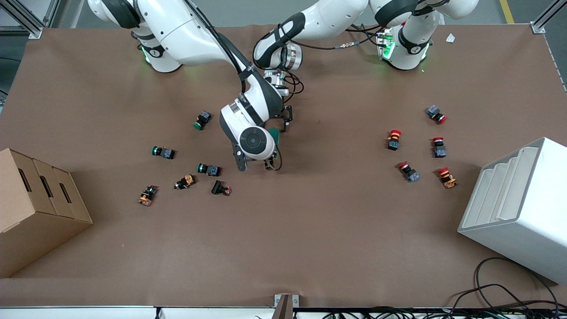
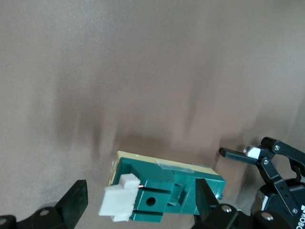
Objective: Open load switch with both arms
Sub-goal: 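Push the white lever down with the right gripper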
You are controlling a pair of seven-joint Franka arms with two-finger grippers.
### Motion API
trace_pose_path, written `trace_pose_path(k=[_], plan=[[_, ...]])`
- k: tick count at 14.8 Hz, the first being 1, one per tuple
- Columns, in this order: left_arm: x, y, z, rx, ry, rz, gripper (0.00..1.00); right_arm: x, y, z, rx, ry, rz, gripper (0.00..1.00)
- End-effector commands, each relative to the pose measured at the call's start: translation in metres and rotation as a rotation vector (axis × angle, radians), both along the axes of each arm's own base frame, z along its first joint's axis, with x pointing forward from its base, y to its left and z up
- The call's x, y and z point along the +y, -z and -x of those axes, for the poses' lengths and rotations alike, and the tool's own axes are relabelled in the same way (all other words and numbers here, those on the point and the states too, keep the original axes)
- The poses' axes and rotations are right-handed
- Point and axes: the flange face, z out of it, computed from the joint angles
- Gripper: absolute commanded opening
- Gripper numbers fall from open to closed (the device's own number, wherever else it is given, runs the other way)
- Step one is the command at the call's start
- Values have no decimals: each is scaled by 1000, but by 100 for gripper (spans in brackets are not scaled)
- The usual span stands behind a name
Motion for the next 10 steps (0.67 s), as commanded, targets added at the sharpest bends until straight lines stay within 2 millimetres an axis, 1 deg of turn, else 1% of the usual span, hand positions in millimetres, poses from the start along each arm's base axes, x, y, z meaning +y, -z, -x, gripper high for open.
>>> trace_pose_path(k=[1,3,4,8,9,10], plan=[[5,18,3,13,12,-8,99,5,-2,4,35,13,0,100],[4,18,2,14,12,-8,99,15,-3,14,51,-4,-8,100],[4,18,2,15,13,-9,99,16,-4,16,56,-7,-7,100],[4,18,2,15,13,-9,99,13,-4,19,91,-15,11,100],[5,19,3,15,14,-12,99,10,-6,19,107,-19,18,100],[4,18,2,14,13,-10,99,9,-12,18,118,-25,21,100]])
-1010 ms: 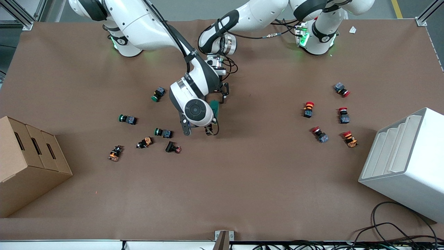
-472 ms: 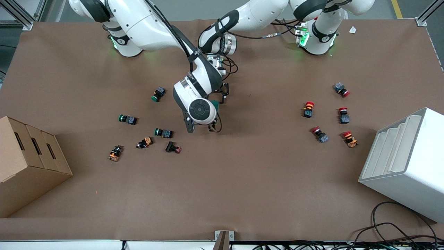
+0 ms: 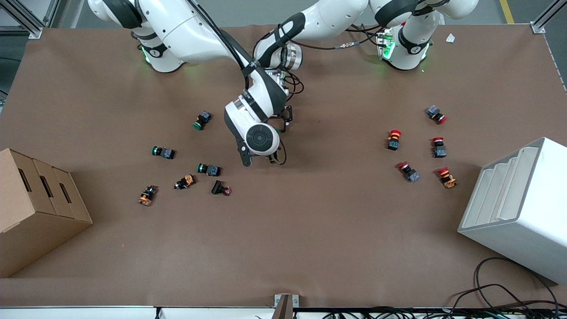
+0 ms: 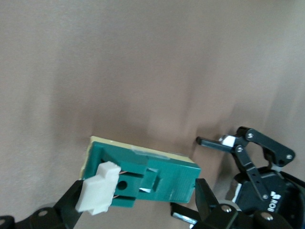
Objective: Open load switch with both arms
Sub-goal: 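Push the white lever down with the right gripper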
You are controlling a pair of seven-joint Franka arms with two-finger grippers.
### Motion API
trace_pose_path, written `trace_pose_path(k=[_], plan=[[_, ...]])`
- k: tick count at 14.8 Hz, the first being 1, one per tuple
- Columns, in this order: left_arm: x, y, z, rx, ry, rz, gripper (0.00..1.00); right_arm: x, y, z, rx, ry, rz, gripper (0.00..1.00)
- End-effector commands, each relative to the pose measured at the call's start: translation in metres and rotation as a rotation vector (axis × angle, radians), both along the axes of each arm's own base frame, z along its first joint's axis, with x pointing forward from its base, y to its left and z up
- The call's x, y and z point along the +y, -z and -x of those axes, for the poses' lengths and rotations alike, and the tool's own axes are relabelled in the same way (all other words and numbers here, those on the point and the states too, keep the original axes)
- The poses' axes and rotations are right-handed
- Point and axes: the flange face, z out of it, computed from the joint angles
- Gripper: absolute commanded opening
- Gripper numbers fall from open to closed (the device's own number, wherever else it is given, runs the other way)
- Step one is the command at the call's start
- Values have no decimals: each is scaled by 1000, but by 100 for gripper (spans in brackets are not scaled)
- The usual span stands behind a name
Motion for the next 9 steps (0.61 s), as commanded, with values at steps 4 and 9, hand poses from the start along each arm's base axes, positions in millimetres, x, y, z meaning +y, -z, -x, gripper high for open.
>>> trace_pose_path(k=[4,9], plan=[[5,19,3,16,14,-13,99,0,-23,3,78,-8,16,100],[7,21,3,16,12,-15,99,0,-27,9,108,-23,33,100]])
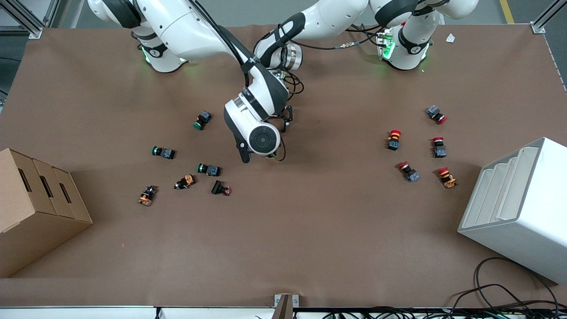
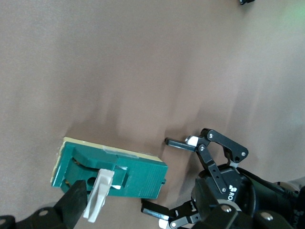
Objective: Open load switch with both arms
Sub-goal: 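Press the white lever flat with the right gripper, then lift away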
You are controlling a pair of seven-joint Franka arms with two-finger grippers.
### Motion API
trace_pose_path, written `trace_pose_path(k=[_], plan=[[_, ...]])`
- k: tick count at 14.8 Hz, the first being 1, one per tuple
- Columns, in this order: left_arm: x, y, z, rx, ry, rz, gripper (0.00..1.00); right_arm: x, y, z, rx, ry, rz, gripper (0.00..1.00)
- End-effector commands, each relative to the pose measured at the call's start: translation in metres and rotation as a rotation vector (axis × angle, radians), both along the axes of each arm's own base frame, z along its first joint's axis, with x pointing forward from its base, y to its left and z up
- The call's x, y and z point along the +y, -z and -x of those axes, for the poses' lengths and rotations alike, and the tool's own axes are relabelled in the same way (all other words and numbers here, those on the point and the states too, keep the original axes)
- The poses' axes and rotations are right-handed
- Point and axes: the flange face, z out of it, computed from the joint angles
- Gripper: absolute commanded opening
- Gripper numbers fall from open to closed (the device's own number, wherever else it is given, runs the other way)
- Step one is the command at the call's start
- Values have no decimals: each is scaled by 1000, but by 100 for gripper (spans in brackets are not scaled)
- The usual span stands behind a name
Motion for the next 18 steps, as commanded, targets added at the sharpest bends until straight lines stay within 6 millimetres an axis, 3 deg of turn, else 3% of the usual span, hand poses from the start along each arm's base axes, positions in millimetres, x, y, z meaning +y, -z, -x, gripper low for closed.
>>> trace_pose_path(k=[1,9,18], plan=[[7,21,4,17,10,-13,99,0,-8,8,45,1,3,100],[8,22,1,16,6,-17,99,14,-15,27,74,-31,-1,100],[9,24,2,17,8,-19,99,9,5,37,101,-44,25,100]])
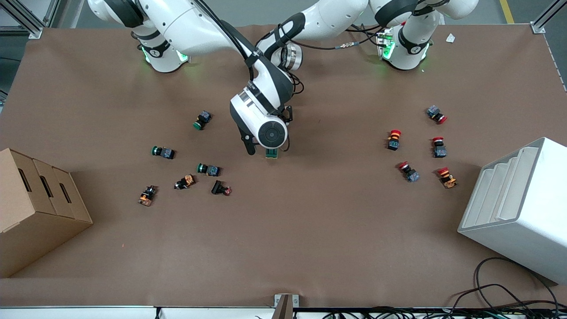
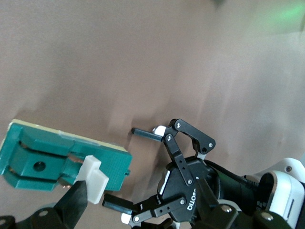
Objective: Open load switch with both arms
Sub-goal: 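Press the white lever flat with the right gripper, then lift away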
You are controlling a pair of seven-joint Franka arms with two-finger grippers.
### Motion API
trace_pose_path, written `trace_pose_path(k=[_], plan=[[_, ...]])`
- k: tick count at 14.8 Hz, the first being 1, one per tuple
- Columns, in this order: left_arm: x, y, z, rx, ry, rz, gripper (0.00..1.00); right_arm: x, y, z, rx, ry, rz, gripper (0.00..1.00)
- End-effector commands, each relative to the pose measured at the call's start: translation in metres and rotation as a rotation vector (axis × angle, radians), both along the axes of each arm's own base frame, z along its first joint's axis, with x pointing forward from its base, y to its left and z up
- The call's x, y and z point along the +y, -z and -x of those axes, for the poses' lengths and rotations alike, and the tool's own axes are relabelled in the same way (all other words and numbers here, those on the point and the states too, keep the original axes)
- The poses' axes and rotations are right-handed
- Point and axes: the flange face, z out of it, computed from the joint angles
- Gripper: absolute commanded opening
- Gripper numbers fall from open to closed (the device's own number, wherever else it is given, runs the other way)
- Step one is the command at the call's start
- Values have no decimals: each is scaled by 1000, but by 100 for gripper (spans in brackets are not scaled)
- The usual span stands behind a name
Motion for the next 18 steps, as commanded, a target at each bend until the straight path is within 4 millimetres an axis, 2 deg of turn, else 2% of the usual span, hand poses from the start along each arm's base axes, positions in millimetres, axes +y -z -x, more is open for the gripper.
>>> trace_pose_path(k=[1,8,11,14,16,18], plan=[[9,23,2,20,4,-18,99,-3,6,9,21,6,9,100],[9,23,2,17,4,-20,99,-2,31,26,8,-6,19,100],[10,23,2,23,-7,-20,99,-2,28,24,1,-8,14,100],[12,25,4,26,-7,-25,99,-12,3,-3,-41,-75,-49,100],[13,23,3,24,-5,-29,99,-39,-26,-33,-84,-157,-119,100],[10,18,2,25,-10,-31,99,-77,-53,-63,-114,-230,-183,100]])
